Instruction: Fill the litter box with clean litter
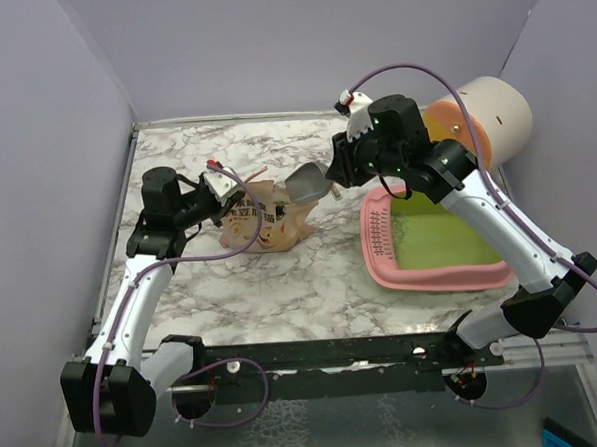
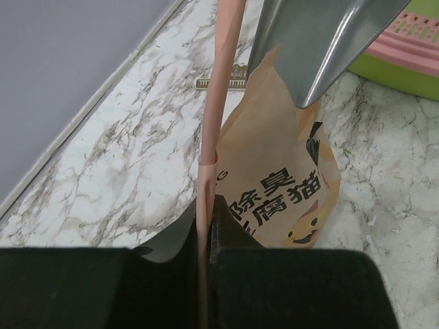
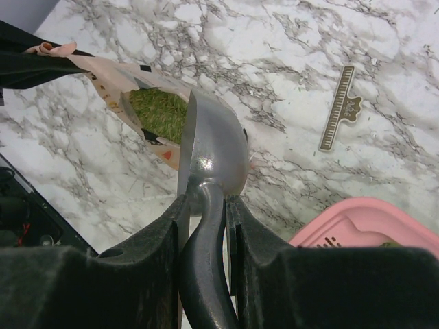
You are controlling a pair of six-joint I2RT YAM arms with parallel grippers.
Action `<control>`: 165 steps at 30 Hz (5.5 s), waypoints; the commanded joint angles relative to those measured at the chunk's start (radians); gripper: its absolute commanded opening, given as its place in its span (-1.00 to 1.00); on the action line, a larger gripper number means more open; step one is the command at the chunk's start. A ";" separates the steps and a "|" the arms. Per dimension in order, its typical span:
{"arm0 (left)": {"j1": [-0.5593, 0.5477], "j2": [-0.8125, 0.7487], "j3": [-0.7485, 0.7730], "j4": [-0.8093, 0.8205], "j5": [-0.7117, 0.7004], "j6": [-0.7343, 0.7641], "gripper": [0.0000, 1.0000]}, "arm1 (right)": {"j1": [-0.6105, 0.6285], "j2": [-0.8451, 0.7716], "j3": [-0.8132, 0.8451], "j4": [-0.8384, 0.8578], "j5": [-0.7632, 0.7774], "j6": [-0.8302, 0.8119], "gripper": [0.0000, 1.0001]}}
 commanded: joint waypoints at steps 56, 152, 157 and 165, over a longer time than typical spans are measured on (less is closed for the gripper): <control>-0.144 -0.150 -0.266 0.624 -0.096 -0.236 -1.00 | 0.017 0.396 0.141 0.012 0.034 0.061 -0.98; -0.173 -0.115 -0.312 0.570 -0.235 -0.127 -1.00 | -0.134 0.418 -0.562 1.036 -0.755 0.640 -0.98; -0.174 -0.141 -0.318 0.570 -0.237 -0.123 -1.00 | -0.178 0.365 -0.575 0.991 -0.738 0.623 -0.98; -0.173 -0.169 -0.329 0.570 -0.237 -0.119 -1.00 | -0.251 0.251 -0.635 0.966 -0.706 0.653 -0.98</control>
